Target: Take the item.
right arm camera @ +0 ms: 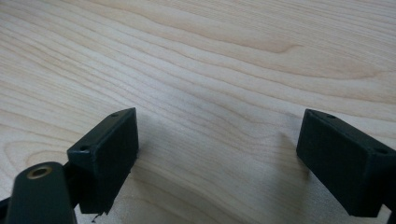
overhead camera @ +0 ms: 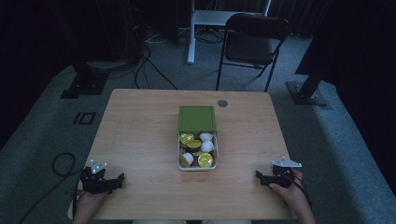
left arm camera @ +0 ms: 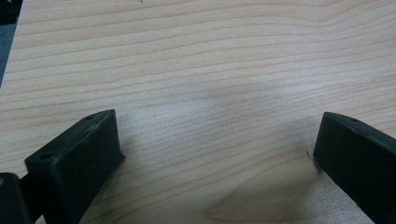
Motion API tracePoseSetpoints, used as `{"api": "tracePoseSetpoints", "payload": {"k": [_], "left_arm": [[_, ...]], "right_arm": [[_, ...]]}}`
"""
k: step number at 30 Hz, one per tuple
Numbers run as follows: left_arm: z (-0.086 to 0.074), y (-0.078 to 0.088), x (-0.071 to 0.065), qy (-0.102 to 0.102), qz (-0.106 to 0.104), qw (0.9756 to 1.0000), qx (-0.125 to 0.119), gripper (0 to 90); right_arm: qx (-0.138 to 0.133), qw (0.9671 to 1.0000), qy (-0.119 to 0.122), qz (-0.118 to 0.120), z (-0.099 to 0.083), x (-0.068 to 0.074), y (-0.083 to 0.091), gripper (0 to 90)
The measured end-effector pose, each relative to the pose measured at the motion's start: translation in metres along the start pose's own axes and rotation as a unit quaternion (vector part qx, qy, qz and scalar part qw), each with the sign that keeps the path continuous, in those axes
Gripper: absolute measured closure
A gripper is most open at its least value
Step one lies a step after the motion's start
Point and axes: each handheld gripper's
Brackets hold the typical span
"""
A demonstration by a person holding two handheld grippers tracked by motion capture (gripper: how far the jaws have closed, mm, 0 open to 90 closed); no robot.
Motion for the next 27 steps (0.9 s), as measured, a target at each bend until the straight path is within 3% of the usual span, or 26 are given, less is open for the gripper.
{"api": "tracePoseSetpoints", "payload": {"k": [21, 27], "left_arm": [[-0.0001, 0.0000, 0.0000, 0.000, 0.000, 1.0000, 0.000, 0.9], [0.0000, 0.0000, 0.0000, 0.000, 0.000, 1.0000, 0.000, 0.9]], "right_arm": [[0.000, 1.0000, -0.002, -0.001, 0.0006, 0.0016, -0.0009, 10.9], [-0.001, 0.9998, -0.015, -0.011, 0.0016, 0.0040, -0.0015, 11.2]]}}
Point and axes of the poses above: each handheld gripper's, and its own axes: y roughly backward along the jaws, z roughly out of its top, x roughly to its left, and after that the axes turned 10 degrees about x, right-handed
